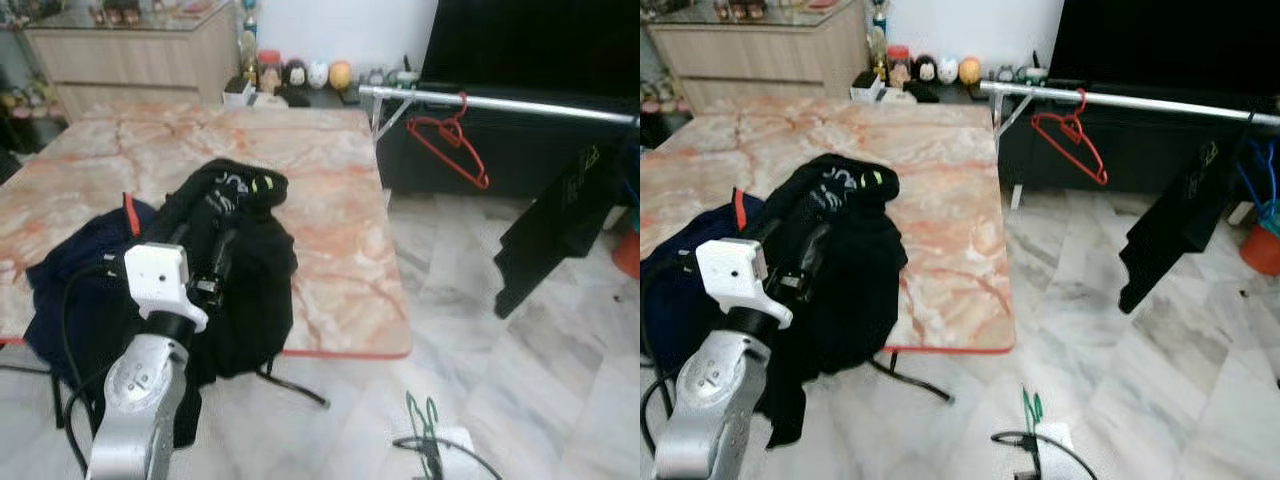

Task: Hang hanger

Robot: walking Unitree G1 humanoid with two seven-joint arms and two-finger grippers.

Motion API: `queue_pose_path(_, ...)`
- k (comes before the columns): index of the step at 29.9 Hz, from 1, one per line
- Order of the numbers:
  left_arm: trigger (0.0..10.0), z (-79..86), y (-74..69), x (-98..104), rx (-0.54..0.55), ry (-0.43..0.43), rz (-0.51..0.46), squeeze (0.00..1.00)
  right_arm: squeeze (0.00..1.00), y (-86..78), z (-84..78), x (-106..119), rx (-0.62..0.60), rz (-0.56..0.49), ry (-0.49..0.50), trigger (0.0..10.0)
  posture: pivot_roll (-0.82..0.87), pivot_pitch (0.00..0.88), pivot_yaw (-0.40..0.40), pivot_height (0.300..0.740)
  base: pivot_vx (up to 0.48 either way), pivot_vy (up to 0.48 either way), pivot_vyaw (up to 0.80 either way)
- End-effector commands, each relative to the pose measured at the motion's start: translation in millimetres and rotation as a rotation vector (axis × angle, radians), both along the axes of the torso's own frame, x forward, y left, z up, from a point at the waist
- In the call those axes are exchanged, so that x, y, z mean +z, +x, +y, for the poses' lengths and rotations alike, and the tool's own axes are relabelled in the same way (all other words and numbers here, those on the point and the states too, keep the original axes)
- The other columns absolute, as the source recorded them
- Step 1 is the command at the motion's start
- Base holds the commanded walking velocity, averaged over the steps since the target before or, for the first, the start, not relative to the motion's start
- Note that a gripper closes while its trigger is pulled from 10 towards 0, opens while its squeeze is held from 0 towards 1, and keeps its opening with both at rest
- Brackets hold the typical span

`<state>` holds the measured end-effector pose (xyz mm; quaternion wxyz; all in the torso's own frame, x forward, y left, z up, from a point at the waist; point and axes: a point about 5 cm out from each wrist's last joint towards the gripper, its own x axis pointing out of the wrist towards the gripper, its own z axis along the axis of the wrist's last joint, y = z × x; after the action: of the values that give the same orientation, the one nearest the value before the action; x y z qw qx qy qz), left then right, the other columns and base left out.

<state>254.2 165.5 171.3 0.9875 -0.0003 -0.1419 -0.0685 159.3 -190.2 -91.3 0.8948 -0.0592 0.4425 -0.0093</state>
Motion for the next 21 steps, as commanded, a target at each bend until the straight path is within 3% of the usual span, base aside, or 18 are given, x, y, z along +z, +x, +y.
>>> queue_pose_path(1, 10.0, 0.2, 1.2, 2.8, 0.000, 0.016, -0.010, 0.00, 0.00, 2.3, 1.6, 1.1, -0.015, -0.017, 0.009, 10.0, 0.09, 0.000, -0.039, 0.740, -0.262, 0.000, 0.00)
queue_pose_path(21, 10.0, -0.1, -0.4, 0.5, 0.006, 0.012, -0.004, 0.00, 0.00, 3.9, 1.7, 1.8, -0.009, -0.022, 0.009, 10.0, 0.09, 0.000, -0.050, 0.740, -0.265, 0.000, 0.00)
